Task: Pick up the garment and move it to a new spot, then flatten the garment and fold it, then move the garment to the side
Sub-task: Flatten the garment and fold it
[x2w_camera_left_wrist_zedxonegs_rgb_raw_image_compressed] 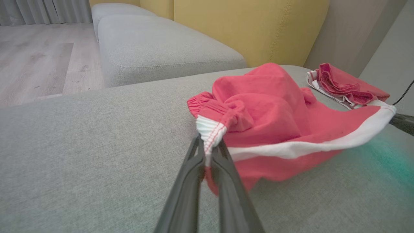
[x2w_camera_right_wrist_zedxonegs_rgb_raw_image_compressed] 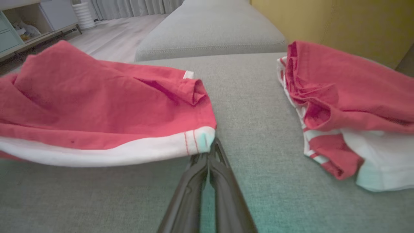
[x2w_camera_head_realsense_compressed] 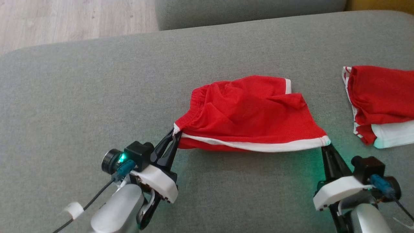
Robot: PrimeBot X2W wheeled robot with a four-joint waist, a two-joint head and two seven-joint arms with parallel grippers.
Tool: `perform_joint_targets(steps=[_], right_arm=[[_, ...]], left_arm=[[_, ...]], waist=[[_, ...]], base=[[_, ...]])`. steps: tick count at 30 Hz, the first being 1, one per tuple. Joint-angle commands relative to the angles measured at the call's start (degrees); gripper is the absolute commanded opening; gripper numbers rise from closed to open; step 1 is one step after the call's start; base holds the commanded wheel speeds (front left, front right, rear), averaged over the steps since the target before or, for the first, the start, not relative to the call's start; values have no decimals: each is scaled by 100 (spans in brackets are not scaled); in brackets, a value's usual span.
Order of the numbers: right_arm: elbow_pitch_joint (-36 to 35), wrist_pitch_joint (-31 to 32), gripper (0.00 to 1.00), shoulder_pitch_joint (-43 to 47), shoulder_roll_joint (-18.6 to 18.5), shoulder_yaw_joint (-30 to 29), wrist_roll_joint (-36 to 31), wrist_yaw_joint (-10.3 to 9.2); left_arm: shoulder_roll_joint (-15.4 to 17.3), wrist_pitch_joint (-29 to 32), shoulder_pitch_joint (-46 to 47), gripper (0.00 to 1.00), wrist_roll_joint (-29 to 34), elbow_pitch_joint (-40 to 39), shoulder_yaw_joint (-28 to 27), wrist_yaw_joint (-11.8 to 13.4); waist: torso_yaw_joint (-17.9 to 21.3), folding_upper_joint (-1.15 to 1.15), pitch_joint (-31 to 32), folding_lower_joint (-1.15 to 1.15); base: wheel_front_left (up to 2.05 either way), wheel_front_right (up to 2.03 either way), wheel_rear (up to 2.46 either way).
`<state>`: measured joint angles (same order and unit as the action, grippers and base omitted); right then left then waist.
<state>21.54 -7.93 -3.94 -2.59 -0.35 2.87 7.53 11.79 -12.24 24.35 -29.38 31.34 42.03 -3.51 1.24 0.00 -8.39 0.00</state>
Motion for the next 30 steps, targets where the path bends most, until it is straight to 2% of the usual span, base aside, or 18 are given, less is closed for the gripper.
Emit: perform_joint_targets(steps=[1,7,12,18,24,30], right_arm=[[-255,-78,0,-50,-29,90,-18,-4],[-720,-132,0,-138,-29,-5,166,-4],[-1088,-75,0,-383,-51,-1,231,-4],[-1522,261,0,-1184,-449,129,474,-4],[-1668,489,0,-2149,-816,326,671,-4],[-1838,637,0,-2638,-1008,382,691,-4]], left_arm=[[135,-79,192,0,-32,-179,-217,42],[195,-145,327,0,-16,-428,-323,131],[255,-121,641,0,-16,-677,-413,109],[384,240,1630,0,21,-991,-602,62],[422,547,2542,0,-19,-1013,-815,46],[432,644,2938,0,-78,-1156,-987,160]], waist=[[4,0,27,0],[-4,0,122,0],[-16,0,219,0],[-22,0,398,0],[24,0,632,0],[0,0,836,0]], base=[[0,0,0],[0,0,0],[0,0,0],[0,0,0],[0,0,0],[0,0,0]])
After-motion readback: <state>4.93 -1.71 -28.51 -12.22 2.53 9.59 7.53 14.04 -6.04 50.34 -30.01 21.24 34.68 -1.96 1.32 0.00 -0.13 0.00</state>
